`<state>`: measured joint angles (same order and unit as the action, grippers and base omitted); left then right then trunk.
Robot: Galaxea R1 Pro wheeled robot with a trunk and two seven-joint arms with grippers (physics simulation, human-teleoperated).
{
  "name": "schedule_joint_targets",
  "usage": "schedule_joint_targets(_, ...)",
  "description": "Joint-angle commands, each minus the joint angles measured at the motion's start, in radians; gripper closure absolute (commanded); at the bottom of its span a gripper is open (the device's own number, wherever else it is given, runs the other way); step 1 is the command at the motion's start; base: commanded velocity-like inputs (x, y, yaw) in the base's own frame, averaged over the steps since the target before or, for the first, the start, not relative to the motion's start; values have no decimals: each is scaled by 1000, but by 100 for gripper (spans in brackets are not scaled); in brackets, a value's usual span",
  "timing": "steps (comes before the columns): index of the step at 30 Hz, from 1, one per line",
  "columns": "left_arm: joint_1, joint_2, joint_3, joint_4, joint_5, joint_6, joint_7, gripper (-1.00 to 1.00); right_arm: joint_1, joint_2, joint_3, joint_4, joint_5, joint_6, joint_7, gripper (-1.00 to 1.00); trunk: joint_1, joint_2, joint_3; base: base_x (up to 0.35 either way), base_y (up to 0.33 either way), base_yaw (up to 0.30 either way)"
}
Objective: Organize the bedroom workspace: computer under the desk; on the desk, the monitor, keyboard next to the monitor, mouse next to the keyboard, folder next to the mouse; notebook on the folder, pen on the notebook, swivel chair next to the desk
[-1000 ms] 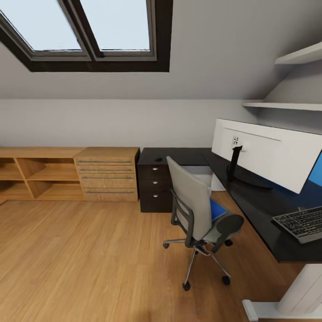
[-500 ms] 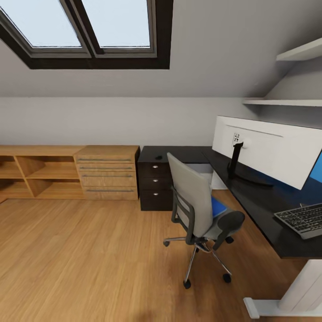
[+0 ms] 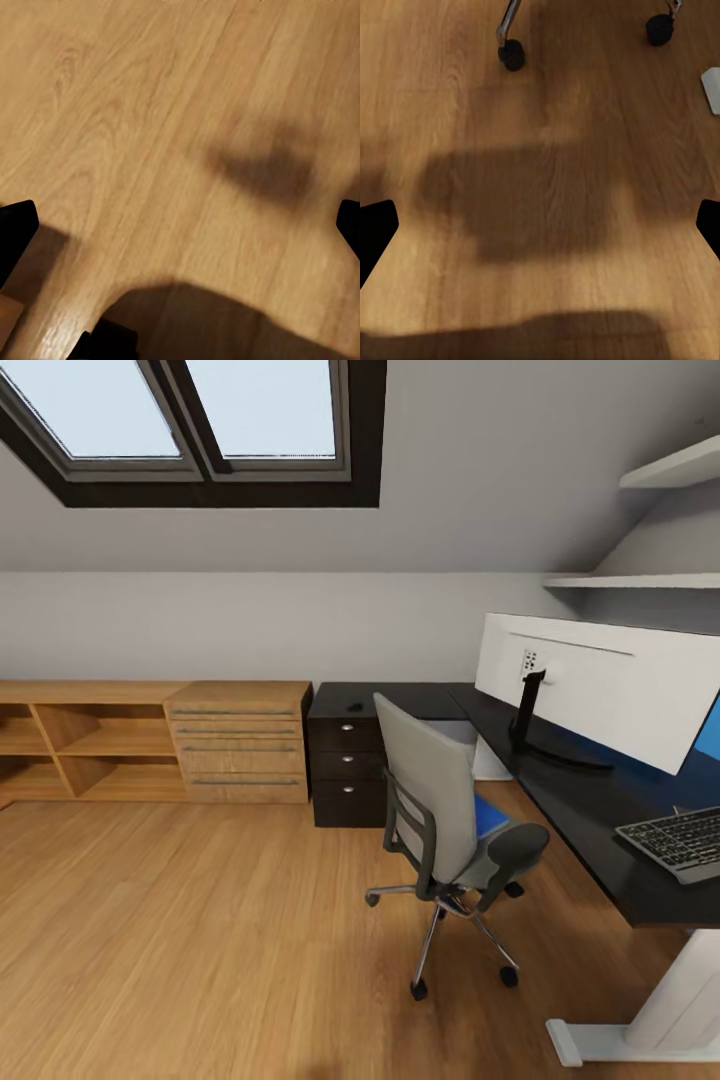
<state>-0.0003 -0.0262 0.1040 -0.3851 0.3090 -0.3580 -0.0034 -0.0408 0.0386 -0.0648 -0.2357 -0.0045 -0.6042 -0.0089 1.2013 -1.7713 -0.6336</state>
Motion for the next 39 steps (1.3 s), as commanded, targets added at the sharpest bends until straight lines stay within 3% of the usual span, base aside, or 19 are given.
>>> schedule_joint_targets(1,0,0,1,-2,4,-2,0,-100,-1,1,-6,1,0,-3,3,-100,4,-8,-4,0,0,0)
schedule_joint_targets(4,0,0,2,-30,4,0,3,-100,-1,0,-6,1,0,-2,3,-100,15,-29,-13,0,0,0)
schedule_joint_targets(5,-1,-6,2,-101,4,13,44,-100,0,-11,-8,1,-2,-1,3,-100,19,-36,-17,0,0,0)
schedule_joint_targets(7,-1,-22,-2,-118,4,24,105,-100,-1,-22,-9,-1,-3,-2,3,-100,27,-50,-23,0,0,0)
schedule_joint_targets(11,-1,-48,-12,-135,-10,33,142,-100,-1,-28,-10,-2,-3,-3,3,-100,42,-78,-35,0,0,0)
schedule_joint_targets(12,-1,-53,-15,-139,-18,34,147,-100,-1,-29,-10,-3,-4,-4,3,-100,46,-85,-39,0,0,0)
schedule_joint_targets(13,-1,-68,-30,-150,-54,37,156,-100,0,-30,-10,-6,-4,-7,2,-100,50,-92,-42,0,0,0)
schedule_joint_targets(17,-1,-83,-42,-205,-122,58,164,-100,0,-33,-11,-15,-3,-18,2,-100,65,-120,-54,0,0,0)
schedule_joint_targets(19,-1,-87,-46,-259,-150,124,166,-100,0,-37,-12,-26,-3,-28,2,-100,73,-134,-60,0,0,0)
schedule_joint_targets(22,-1,-88,-47,-327,-164,230,170,-100,-1,-41,-13,-41,-3,-31,1,-100,84,-155,-70,0,0,0)
schedule_joint_targets(23,-1,-88,-48,-371,-169,311,172,-100,-4,-42,-14,-59,-4,-30,1,-100,88,-162,-73,0,0,0)
schedule_joint_targets(24,-2,-88,-48,-391,-171,352,172,-100,-9,-43,-14,-67,-4,-28,0,-100,92,-169,-76,0,0,0)
schedule_joint_targets(25,-6,-88,-48,-434,-174,465,174,-100,-44,-44,-14,-83,-4,-3,-9,-100,96,-176,-79,0,0,0)
schedule_joint_targets(26,-24,-88,-49,-452,-175,522,174,-100,-82,-46,-14,-86,-4,35,-24,-100,100,-183,-82,0,0,0)
schedule_joint_targets(28,-75,-88,-49,-465,-176,574,175,-100,-157,-56,-15,-81,-5,118,-55,-100,107,-197,-89,0,0,0)
schedule_joint_targets(32,-172,-88,-49,-456,-177,614,175,-100,-292,-84,-15,-52,-10,246,-94,-100,123,-225,-101,0,0,0)
schedule_joint_targets(34,-266,-90,-49,-450,-177,634,174,-100,-408,-99,-15,-23,-13,307,-111,-100,130,-239,-107,0,0,0)
schedule_joint_targets(39,-362,-116,-50,-448,-179,647,174,-100,-506,-105,-15,-12,-14,381,-123,-100,150,-274,-123,0,0,0)
